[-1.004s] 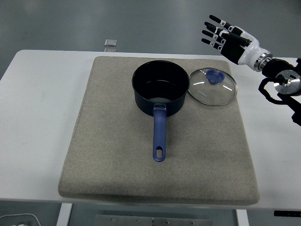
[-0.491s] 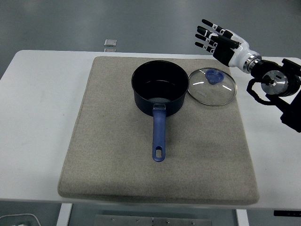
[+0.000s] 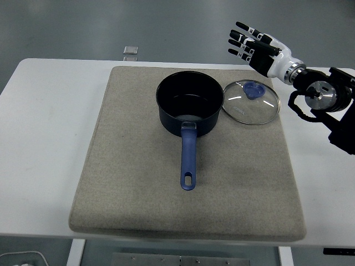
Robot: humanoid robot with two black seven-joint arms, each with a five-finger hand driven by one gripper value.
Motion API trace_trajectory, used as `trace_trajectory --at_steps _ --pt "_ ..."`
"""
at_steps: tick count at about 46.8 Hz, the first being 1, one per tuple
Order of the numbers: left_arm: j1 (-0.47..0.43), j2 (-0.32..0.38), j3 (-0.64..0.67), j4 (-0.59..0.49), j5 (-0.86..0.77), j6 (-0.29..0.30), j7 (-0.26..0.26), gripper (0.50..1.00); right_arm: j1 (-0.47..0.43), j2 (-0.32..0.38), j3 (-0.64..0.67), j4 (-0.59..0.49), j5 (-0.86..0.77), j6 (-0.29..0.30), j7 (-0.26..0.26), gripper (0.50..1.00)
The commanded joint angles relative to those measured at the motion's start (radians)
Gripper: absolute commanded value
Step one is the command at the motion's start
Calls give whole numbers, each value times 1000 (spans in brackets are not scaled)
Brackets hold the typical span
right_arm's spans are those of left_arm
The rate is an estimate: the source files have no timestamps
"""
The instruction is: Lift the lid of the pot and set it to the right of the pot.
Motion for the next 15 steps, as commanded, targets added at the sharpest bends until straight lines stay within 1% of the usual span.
trace_trajectory --at_steps 1,15 --pt "0 0 0 0 0 0 0 1000 1 0 0 1 0 0 0 903" --pt "0 0 0 2 0 0 0 1000 -2 0 -2 -1 -2 14 9 903"
